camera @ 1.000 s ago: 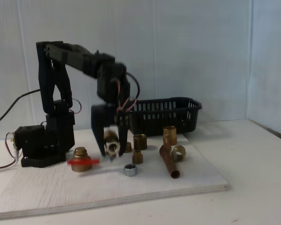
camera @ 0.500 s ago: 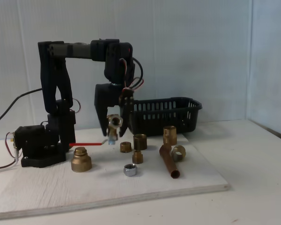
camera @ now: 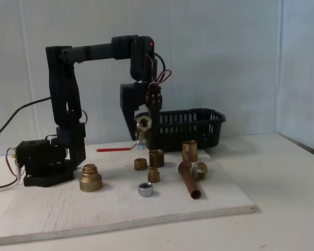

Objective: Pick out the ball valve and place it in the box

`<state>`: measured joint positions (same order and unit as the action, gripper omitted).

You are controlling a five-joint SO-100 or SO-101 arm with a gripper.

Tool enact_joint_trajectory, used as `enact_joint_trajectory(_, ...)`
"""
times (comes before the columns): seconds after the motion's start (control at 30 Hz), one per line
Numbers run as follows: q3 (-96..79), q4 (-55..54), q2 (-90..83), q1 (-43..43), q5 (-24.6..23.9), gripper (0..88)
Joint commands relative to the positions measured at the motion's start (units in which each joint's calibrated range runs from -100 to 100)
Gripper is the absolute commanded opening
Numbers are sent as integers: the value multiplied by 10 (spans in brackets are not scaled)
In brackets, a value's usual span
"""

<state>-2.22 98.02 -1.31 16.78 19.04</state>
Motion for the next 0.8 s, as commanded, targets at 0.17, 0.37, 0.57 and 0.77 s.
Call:
enact_joint_trajectory(0.17,115,10,-12,-73,-62,9)
enact_joint_trajectory(0.37,197,10,-11,-124,-104,9)
enact_joint_trajectory(0.57,261,10,-5,-173,-138,9)
enact_joint_trajectory(0.77,294,6,-4,-241,-174,9)
